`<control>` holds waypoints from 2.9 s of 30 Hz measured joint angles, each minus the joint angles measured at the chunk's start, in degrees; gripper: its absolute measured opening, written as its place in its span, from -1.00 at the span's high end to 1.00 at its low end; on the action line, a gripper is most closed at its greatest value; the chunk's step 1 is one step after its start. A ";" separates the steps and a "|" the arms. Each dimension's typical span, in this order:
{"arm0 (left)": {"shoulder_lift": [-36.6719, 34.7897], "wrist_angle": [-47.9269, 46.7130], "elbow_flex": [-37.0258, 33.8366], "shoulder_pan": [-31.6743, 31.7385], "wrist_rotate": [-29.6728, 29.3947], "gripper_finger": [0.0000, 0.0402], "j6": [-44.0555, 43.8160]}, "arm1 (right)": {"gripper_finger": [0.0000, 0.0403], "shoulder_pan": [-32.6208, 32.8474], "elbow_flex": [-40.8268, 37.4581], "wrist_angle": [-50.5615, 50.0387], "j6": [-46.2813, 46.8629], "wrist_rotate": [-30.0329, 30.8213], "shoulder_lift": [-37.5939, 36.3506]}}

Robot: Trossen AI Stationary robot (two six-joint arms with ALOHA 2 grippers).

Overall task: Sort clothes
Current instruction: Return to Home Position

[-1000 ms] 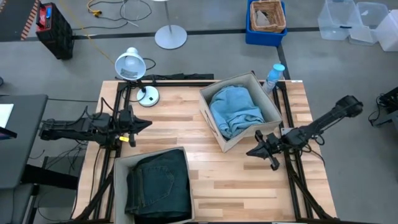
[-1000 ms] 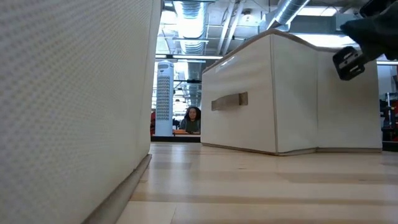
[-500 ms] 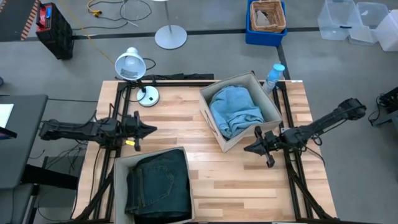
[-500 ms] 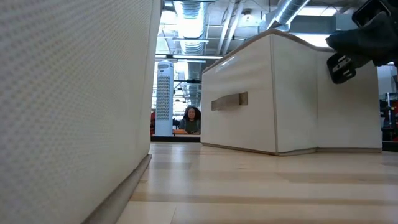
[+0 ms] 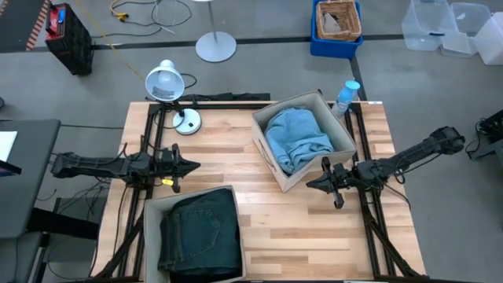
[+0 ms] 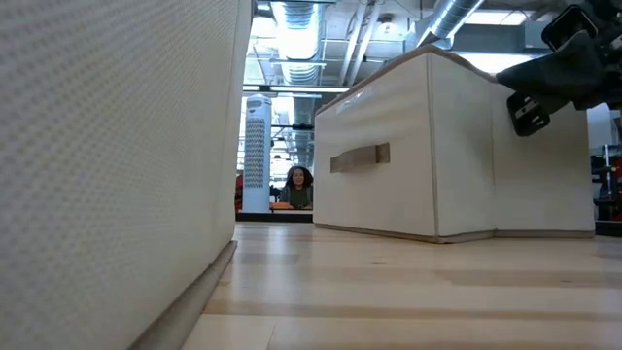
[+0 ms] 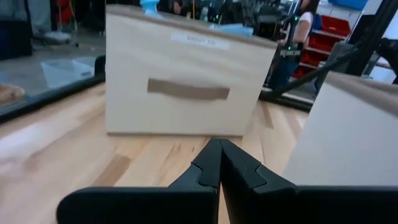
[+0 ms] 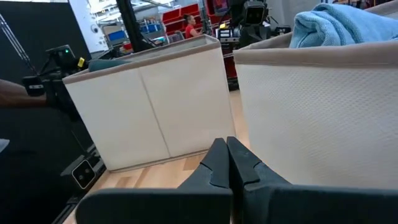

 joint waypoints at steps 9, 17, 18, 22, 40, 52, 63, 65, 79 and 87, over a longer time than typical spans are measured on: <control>-0.35 0.26 -0.13 0.00 -0.17 1.00 2.76 | 1.00 -0.02 -0.02 0.56 -5.57 -0.02 0.00; -0.27 -2.35 -0.17 0.04 -1.27 0.99 -2.17 | 0.99 -0.70 -0.04 0.54 -3.71 1.24 -0.02; -0.25 -2.35 -0.17 0.04 -1.33 0.98 -3.15 | 0.98 -0.82 -0.04 0.30 -1.22 1.29 -0.02; -0.26 -2.45 -0.22 0.02 -0.17 0.96 -3.93 | 0.92 -0.76 -0.04 -2.68 5.17 1.28 -0.02; -0.24 -2.62 -0.26 0.00 0.75 0.96 -3.12 | 0.84 -0.70 -0.07 -18.56 17.44 1.31 0.00; -0.24 -2.62 -0.26 0.00 0.73 0.96 -3.09 | 0.84 -0.70 -0.09 -21.74 17.48 1.31 0.00; -0.24 -2.62 -0.26 0.00 0.73 0.96 -3.09 | 0.84 -0.70 -0.09 -21.72 17.59 1.31 0.00; -0.24 -2.62 -0.26 0.00 0.73 0.96 -3.09 | 0.84 -0.70 -0.09 -21.72 17.59 1.31 0.00; -0.24 -2.62 -0.26 -0.01 0.71 0.96 -3.09 | 0.84 -0.70 -0.09 -21.72 17.51 1.31 -0.01; -0.24 -2.62 -0.26 -0.02 0.71 0.96 -3.09 | 0.84 -0.70 -0.09 -21.69 17.46 1.31 0.00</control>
